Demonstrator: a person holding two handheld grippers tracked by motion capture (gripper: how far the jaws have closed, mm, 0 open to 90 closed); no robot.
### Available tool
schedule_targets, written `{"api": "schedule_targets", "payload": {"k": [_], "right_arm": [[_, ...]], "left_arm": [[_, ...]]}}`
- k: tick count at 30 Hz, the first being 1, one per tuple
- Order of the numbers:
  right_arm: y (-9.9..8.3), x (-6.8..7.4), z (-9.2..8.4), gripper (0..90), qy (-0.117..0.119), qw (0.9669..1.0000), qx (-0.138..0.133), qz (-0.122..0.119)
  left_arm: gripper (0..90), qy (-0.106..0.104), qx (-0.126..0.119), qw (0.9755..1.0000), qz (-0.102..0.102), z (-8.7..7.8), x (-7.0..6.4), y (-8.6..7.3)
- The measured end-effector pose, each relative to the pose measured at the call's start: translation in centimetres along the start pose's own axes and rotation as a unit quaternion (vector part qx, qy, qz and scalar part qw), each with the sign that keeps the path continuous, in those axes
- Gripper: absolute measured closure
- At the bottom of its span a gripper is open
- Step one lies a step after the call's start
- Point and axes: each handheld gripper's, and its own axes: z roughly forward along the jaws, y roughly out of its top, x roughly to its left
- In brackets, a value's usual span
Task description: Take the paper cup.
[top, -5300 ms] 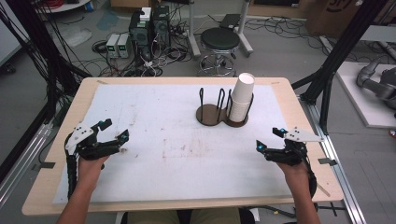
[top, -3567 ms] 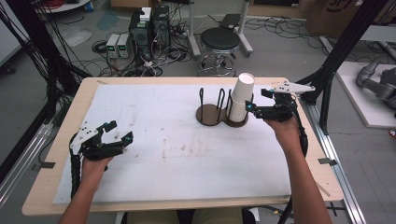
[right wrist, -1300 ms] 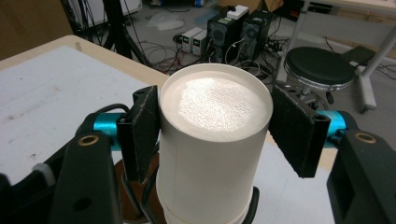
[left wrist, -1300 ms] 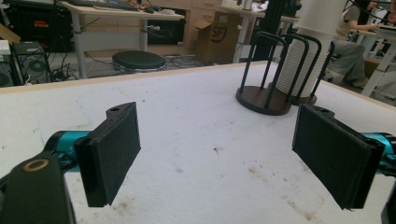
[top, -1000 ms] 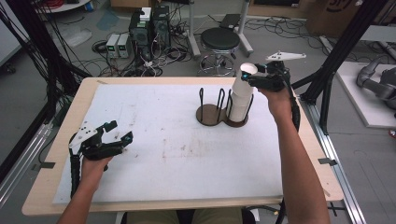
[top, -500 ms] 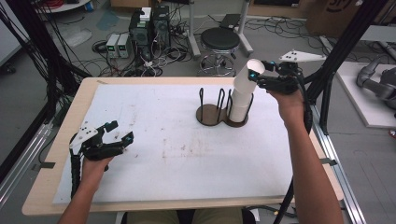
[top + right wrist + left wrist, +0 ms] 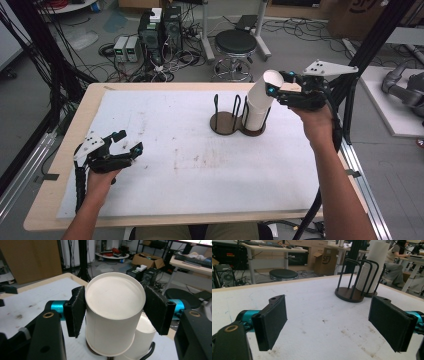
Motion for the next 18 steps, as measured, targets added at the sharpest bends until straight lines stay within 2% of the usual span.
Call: {"api": "schedule_targets", "payload": {"k": [7, 15, 18], "right_arm": [[-1.5, 1.6, -0.3, 37.3, 0.032, 0.9995, 0.007, 0.002], [-3.8, 2.4, 0.0, 37.3, 0.052, 0.9984, 0.01, 0.018], [-4.4, 2.8, -0.1, 37.3, 0.058, 0.9982, 0.012, 0.012]], "left_arm": [[15.0, -0.011, -0.003, 0.9999, 0.003, 0.2, -0.3, 0.0], [15.0, -0.028, -0.008, 0.9995, 0.011, 0.4, -0.6, 0.2], [15.0, -0.033, -0.009, 0.9993, 0.013, 0.6, -0.9, 0.2]]}}
